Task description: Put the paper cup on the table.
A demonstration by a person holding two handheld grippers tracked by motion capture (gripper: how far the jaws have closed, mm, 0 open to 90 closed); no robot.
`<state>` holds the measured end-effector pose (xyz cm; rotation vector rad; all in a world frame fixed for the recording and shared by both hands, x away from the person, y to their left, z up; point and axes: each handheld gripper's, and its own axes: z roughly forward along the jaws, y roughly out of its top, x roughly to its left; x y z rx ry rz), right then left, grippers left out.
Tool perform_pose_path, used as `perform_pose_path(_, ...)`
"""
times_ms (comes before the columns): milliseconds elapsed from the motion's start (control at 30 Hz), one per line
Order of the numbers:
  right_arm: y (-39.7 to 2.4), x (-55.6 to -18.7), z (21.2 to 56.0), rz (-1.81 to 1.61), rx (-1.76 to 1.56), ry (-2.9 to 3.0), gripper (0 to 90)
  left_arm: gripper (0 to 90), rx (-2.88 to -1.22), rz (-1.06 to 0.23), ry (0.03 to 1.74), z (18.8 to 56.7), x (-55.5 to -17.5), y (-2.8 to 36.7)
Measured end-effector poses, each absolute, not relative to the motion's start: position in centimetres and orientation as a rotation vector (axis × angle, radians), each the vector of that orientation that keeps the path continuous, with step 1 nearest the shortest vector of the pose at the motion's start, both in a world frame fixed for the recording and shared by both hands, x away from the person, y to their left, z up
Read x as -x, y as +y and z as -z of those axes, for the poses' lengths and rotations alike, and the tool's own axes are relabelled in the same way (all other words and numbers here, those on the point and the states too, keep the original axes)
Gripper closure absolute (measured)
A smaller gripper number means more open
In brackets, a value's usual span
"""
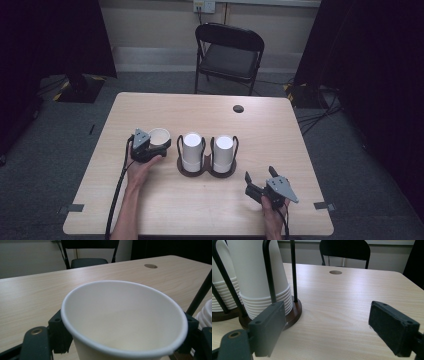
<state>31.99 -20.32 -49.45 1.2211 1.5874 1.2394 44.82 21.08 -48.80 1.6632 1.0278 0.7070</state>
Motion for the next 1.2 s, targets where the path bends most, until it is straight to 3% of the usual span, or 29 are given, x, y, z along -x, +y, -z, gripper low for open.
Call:
perform_pose_path(400, -20.3, -32.0, 49.5, -1.241, -1.221, 1.586, 13.9, 21.4, -1.687, -0.703, 1.030, 48.9, -44.4, 21.2)
perform_pose_path(600, -20.3, -32.0, 49.5, -1.240, -1.220, 1.587, 13.8, 15.2, -1.705, -0.687, 1.059, 49.2, -44.5, 21.2)
perform_pose_path(1200, -20.3, -32.0, 49.5, -1.238, -1.219, 1.588, 13.8, 15.4, -1.706, -0.699, 1.135, 49.2, -43.0, 22.1)
